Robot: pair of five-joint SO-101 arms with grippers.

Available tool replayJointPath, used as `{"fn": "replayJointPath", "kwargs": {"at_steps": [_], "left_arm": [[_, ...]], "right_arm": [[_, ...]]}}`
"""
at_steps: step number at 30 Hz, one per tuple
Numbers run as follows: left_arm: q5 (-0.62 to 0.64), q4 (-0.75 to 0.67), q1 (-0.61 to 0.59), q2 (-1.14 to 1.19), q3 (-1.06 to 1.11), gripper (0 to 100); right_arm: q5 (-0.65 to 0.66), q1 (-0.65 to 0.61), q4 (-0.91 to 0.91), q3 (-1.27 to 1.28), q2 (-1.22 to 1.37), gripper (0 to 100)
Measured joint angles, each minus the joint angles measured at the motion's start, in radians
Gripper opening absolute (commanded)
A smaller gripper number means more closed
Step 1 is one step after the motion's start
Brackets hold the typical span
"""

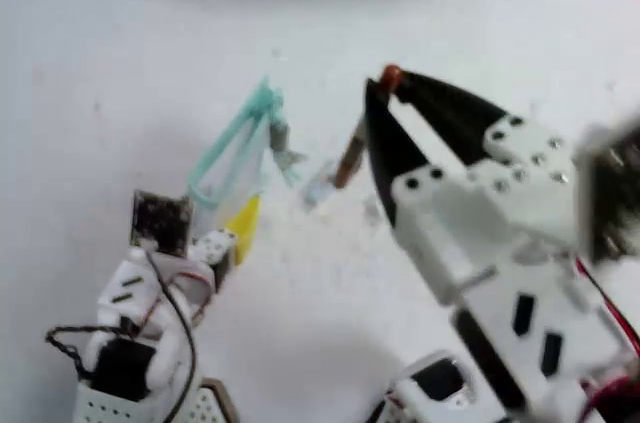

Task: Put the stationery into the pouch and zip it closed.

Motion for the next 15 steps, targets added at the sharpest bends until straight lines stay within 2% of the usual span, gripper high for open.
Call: {"fn": "replayJointPath", "kwargs": {"at_steps": [11, 15], "left_arm": [[0.000, 0.000, 0.000, 0.000, 0.000, 24], [0.000, 0.000, 0.000, 0.000, 0.000, 24]], "right_arm": [[-0.002, -0.011, -0.301, 0.026, 0.032, 1.7], [-0.035, -0.087, -0.338, 0.026, 0.123, 1.8]]}}
